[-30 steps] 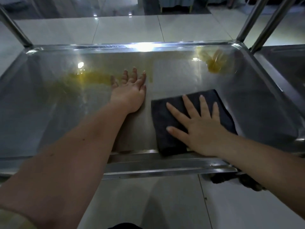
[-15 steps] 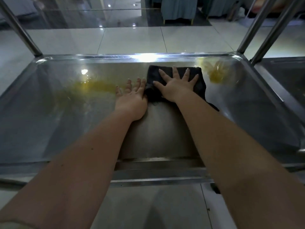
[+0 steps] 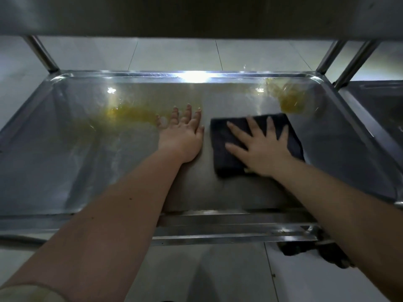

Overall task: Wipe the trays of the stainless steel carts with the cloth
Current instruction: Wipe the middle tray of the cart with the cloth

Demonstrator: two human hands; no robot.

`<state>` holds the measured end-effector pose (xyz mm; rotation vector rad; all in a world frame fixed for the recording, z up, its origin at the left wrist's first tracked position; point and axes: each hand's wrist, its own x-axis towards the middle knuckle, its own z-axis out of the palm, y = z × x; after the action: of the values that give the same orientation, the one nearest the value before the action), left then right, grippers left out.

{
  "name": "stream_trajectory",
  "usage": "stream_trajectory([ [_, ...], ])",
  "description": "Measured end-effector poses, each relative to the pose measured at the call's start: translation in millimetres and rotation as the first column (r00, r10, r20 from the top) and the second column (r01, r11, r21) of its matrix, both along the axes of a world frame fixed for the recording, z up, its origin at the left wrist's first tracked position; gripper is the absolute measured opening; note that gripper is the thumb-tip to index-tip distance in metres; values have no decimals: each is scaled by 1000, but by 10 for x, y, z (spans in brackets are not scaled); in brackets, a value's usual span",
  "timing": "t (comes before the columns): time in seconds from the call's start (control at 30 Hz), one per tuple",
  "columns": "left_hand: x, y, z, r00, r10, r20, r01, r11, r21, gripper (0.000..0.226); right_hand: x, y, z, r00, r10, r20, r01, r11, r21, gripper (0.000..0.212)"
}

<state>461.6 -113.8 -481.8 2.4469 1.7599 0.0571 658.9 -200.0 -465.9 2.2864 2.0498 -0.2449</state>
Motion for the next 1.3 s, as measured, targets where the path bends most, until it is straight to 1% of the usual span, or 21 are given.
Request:
stream_trajectory([
  [0.1,1,-4,-12,1000,15,-8,-15,1000,4,56,-13,696,8,995,-102,-7,102,995,-10,68],
  [0.17,-6,1,-20,1000,22,-14,-22,1000,9,56,-106,925,-16,988,-156,-18,156,988,10,70],
  [0.23,-30,15,-26,999,44,-17,-43,999,1,55,-155,966,-24,988,-151,-28,152,988,20,70],
  [0.3,-44,24,-35,998,58,-24,-58,998,5,55,-71,869,-32,994,-97,-42,98,995,11,70],
  [0.37,-43,26,-35,998,58,-32,-58,998,10,56,181,707,-37,998,-56,-22,56,998,4,69],
  [0.4,-37,27,-32,998,60,-37,-59,998,9,58,377,626,-31,997,-72,-8,72,997,11,68],
  [0.47,-30,20,-26,996,68,-49,-68,998,6,63,881,480,6,984,-177,24,176,984,20,67],
  [0.57,-17,6,-40,996,67,-59,-66,998,17,69,1586,295,86,925,-373,76,375,927,-14,68],
  [0.6,-16,5,-48,996,66,-61,-64,998,25,70,1684,267,95,904,-422,71,424,906,-12,70],
  [0.67,-18,12,-60,996,71,-63,-69,997,28,68,1582,330,82,883,-467,53,467,884,10,72],
  [0.73,-25,18,-65,995,74,-64,-72,997,27,66,1181,508,59,909,-417,6,416,909,21,71],
  [0.8,-43,24,-72,994,86,-65,-84,996,37,67,626,698,6,971,-238,-19,238,971,32,70],
  [0.87,-65,33,-85,992,111,-64,-108,993,46,72,148,835,-36,999,-28,-26,29,999,39,68],
  [0.9,-68,36,-89,991,116,-64,-113,993,43,74,48,886,-32,998,37,-42,-36,999,33,67],
  [0.97,-66,42,-89,992,116,-56,-115,993,31,75,164,958,4,996,68,-61,-67,998,20,69],
  [1.03,-68,45,-87,992,119,-47,-118,993,30,75,579,960,33,999,-2,-42,3,999,35,71],
  [1.13,-61,45,-91,992,120,-45,-119,992,37,74,1396,801,52,974,-225,-20,226,973,56,72],
  [1.2,-48,45,-91,992,113,-53,-111,993,39,73,1768,673,60,944,-330,11,329,944,35,73],
  [1.23,-43,46,-91,992,107,-60,-104,994,41,73,1839,661,64,931,-363,19,363,932,20,73],
  [1.3,-42,50,-90,993,95,-68,-93,995,35,71,1693,749,74,916,-401,-7,401,916,10,73],
])
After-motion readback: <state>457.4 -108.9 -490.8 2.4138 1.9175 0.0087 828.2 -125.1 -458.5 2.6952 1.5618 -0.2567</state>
